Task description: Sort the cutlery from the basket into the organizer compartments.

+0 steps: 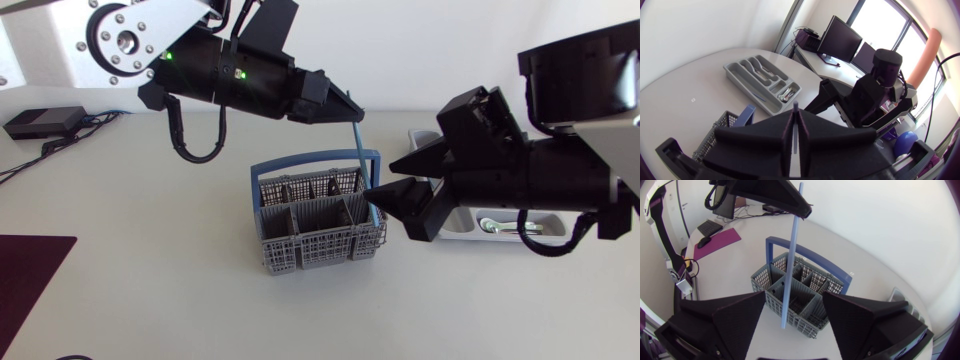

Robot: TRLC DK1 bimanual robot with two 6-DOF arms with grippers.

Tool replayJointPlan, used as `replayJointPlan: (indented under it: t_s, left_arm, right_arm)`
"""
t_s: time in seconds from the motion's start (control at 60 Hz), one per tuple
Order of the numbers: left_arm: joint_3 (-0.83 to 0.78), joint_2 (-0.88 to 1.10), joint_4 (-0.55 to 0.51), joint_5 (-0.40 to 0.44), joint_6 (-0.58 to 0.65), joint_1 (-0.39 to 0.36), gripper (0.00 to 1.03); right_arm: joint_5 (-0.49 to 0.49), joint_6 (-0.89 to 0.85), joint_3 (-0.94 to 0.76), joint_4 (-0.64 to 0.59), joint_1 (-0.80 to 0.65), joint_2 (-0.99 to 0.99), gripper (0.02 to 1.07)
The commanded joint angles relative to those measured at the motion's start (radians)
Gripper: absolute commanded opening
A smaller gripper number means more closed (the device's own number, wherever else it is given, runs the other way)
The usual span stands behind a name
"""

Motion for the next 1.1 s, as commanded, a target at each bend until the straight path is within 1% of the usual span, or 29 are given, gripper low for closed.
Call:
replayJointPlan:
  t_s: [0.0,0.167,0.283,0.3,0.367,0.517,0.683,0.75,0.783,0.817,0.867,0.917,0.933,0.95,1.0,1.017,1.083]
  left_arm:
    - [0.037,0.015,-0.004,0.022,-0.037,0.01,0.03]
    - [0.039,0.016,-0.004,0.05,-0.055,0.018,0.03]
    - [0.04,0.018,-0.004,0.062,-0.06,0.024,0.03]
    - [0.04,0.019,-0.004,0.065,-0.061,0.024,0.03]
    - [0.043,0.019,-0.004,0.071,-0.067,0.029,0.03]
    - [0.046,0.019,-0.004,0.076,-0.069,0.03,0.03]
    - [0.048,0.019,-0.001,0.077,-0.072,0.035,0.04]
    - [0.052,0.018,0.004,0.079,-0.083,0.039,0.06]
    - [0.057,0.019,0.004,0.08,-0.089,0.042,0.1]
    - [0.06,0.019,0.004,0.082,-0.093,0.046,0.18]
    - [0.065,0.019,0.006,0.082,-0.109,0.052,0.42]
    - [0.077,0.019,0.007,0.082,-0.116,0.056,0.7]
    - [0.082,0.019,0.009,0.082,-0.118,0.058,0.76]
    - [0.088,0.019,0.013,0.082,-0.127,0.064,0.86]
    - [0.103,0.023,0.024,0.082,-0.138,0.075,0.97]
    - [0.112,0.024,0.027,0.082,-0.141,0.076,0.99]
    - [0.135,0.027,0.055,0.082,-0.165,0.092,0.99]
  right_arm:
    - [-0.001,0.014,0.036,0.012,0.017,0.029,0.76]
    - [-0.002,0.014,0.057,0.016,0.031,0.069,0.6]
    - [-0.002,0.017,0.059,0.017,0.034,0.087,0.46]
    - [-0.002,0.017,0.059,0.016,0.035,0.09,0.42]
    - [-0.004,0.017,0.056,0.016,0.041,0.096,0.35]
    - [-0.002,0.019,0.054,0.012,0.049,0.099,0.08]
    - [-0.002,0.017,0.05,0.0,0.057,0.085,0.07]
    - [-0.004,0.017,0.045,-0.006,0.058,0.078,0.07]
    - [-0.002,0.017,0.043,-0.007,0.058,0.075,0.07]
    - [-0.004,0.014,0.042,-0.014,0.06,0.07,0.07]
    - [-0.005,0.014,0.04,-0.023,0.06,0.066,0.07]
    - [-0.014,0.014,0.037,-0.034,0.06,0.056,0.07]
    - [-0.014,0.014,0.037,-0.035,0.06,0.055,0.07]
    - [-0.014,0.012,0.036,-0.038,0.06,0.05,0.07]
    - [-0.016,0.009,0.034,-0.049,0.061,0.041,0.07]
    - [-0.02,0.008,0.031,-0.05,0.061,0.038,0.07]
    - [-0.028,0.008,0.025,-0.063,0.061,0.021,0.07]
